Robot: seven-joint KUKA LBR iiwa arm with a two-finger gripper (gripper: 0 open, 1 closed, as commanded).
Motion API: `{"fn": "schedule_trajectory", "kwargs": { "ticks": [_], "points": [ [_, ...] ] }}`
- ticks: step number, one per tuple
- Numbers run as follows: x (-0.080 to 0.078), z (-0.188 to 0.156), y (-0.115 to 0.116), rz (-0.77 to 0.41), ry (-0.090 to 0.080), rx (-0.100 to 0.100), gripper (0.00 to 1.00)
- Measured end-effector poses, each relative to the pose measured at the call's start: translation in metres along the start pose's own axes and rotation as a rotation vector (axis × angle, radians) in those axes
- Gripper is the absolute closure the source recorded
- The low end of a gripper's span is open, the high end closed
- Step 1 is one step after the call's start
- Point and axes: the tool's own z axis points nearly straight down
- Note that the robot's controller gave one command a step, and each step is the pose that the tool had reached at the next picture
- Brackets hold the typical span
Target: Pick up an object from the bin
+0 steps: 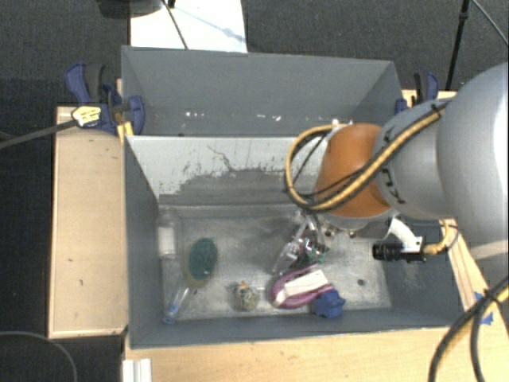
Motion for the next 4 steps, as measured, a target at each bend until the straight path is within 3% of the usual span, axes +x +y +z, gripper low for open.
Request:
{"fn": "schedule_trajectory", "kwargs": {
  "ticks": [1, 2, 3, 4],
  "points": [
    [0.026, -0.026, -0.075, 0.047, -0.004, 0.004, 0.0],
    [-0.002, 0.001, -0.099, 0.233, 0.007, 0.003, 0.0],
    [-0.003, 0.0, -0.098, 0.236, 0.004, 0.002, 1.0],
    [-0.006, -0.139, -0.095, 0.262, 0.004, 0.006, 1.0]
  ]
}}
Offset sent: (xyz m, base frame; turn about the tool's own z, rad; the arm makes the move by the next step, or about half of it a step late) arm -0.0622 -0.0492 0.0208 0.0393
